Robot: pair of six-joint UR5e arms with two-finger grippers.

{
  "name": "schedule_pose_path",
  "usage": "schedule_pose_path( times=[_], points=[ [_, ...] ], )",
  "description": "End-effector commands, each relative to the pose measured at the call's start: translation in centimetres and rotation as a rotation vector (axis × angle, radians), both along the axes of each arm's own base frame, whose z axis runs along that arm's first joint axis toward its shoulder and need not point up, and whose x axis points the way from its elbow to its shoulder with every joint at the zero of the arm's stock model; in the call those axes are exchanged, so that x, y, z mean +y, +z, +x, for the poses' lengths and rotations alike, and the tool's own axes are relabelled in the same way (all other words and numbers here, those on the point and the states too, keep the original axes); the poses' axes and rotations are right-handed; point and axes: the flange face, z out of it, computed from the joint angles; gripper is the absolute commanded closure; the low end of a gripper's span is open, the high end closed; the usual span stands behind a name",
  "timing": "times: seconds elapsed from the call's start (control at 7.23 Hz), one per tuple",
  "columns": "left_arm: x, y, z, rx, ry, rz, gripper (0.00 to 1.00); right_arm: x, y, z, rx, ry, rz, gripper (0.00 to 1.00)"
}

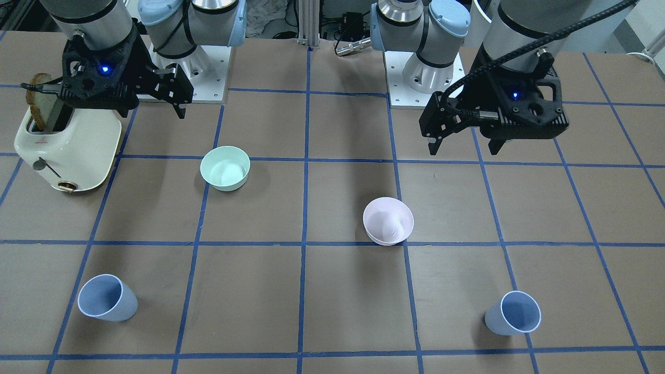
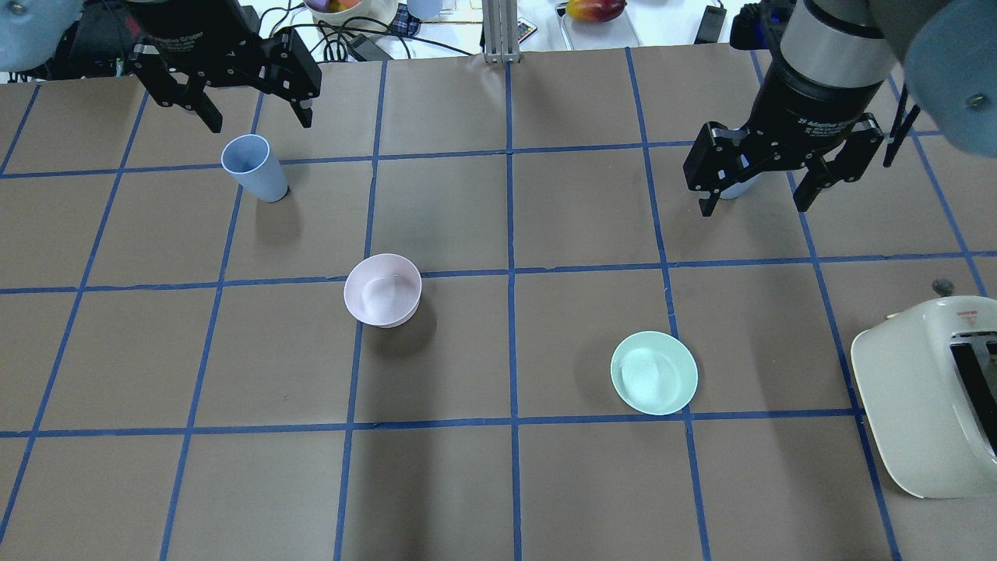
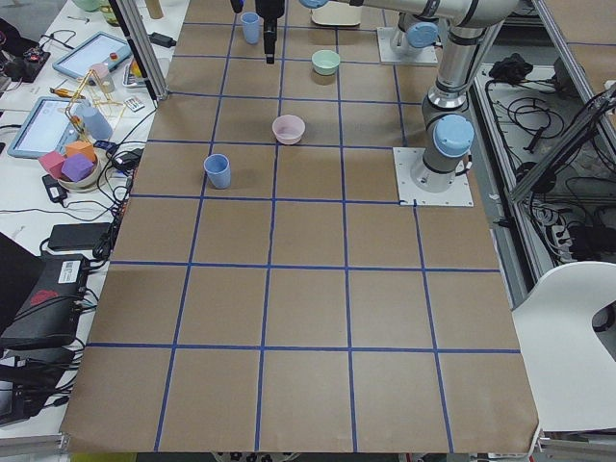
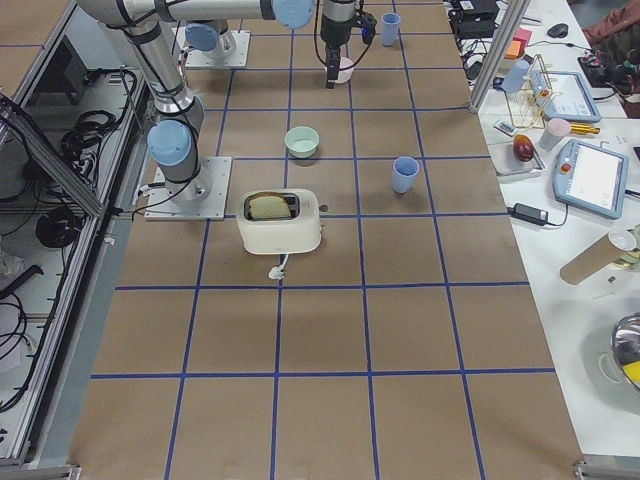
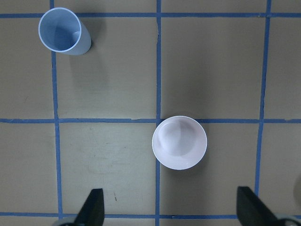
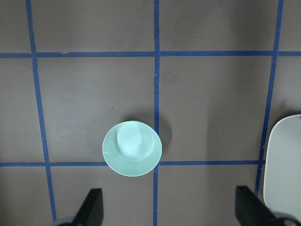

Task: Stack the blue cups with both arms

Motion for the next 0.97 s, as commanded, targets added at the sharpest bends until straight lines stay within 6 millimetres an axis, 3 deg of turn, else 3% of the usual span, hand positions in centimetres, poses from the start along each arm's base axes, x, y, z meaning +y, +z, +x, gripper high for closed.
schedule_pose_path(
  times=[0.0,0.14,0.28,0.41,0.55,0.69,0.83],
  points=[
    [0.0,0.0,0.0,0.000,0.000,0.000,0.00,-1.9,-1.0,-3.1,0.000,-0.059,0.015,0.00],
    [-0.1,0.1,0.3,0.000,0.005,-0.002,0.00,-2.1,-0.8,-4.1,0.006,-0.074,0.012,0.00],
    [-1.6,-1.1,0.5,0.004,0.003,0.012,0.00,-2.4,-1.6,-4.2,0.007,-0.077,0.020,0.00],
    [-3.8,-3.5,0.5,0.001,-0.003,-0.014,0.00,-4.6,-3.4,-4.6,0.007,-0.068,0.028,0.00],
    [-6.3,-6.2,1.5,-0.001,-0.015,-0.012,0.00,-5.4,-2.7,-4.9,0.008,-0.042,0.004,0.00],
    [-9.7,-10.5,3.2,-0.003,0.005,-0.013,0.00,-6.5,-1.9,-5.2,0.002,0.025,-0.025,0.00],
    [-12.5,-14.5,5.9,-0.002,0.037,0.007,0.00,-10.2,-4.4,-6.6,0.000,0.077,-0.029,0.00]
  ],
)
